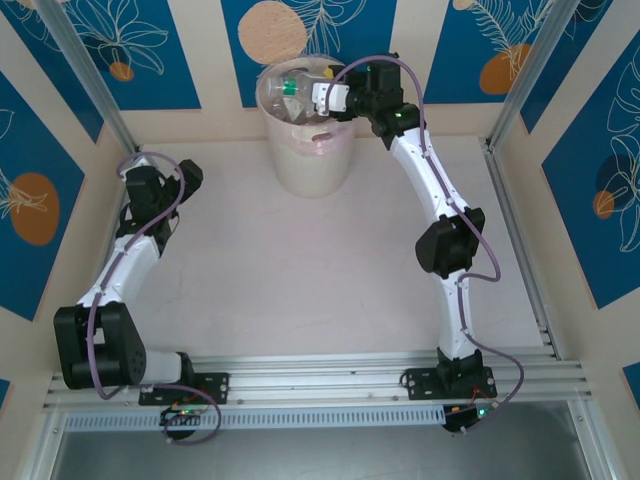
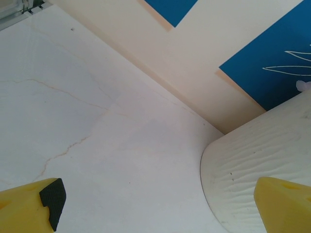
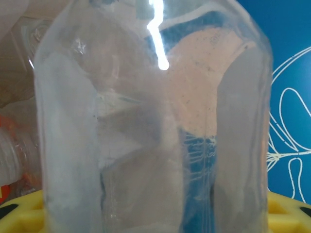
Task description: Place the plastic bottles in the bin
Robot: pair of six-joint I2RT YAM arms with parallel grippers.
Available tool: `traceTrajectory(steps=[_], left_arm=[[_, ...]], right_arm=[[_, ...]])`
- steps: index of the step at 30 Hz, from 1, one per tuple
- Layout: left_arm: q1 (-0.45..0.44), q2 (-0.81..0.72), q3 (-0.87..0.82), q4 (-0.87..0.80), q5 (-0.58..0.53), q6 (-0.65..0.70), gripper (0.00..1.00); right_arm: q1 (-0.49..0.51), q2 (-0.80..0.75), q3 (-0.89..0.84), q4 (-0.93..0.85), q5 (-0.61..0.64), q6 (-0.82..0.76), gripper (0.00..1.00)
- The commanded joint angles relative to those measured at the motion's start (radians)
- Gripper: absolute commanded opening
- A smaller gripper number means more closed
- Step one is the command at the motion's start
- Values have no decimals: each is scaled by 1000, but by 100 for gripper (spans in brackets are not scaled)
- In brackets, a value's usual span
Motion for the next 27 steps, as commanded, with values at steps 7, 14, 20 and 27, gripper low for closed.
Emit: traceTrajectory(steps=[7, 14, 20, 27], left_arm=[[37, 42, -14, 50, 69, -46, 100], [42, 45, -22, 57, 76, -52, 100], [45, 58, -29, 70, 88, -62, 100], [49, 72, -30, 82, 105, -78, 100]], right_arm=[[-4, -4, 32, 42, -25, 49, 91], [-24, -69, 35, -62, -134, 170, 100], [-53, -153, -30, 70, -160, 688, 99], [-85, -156, -40, 13, -403, 1131, 100]])
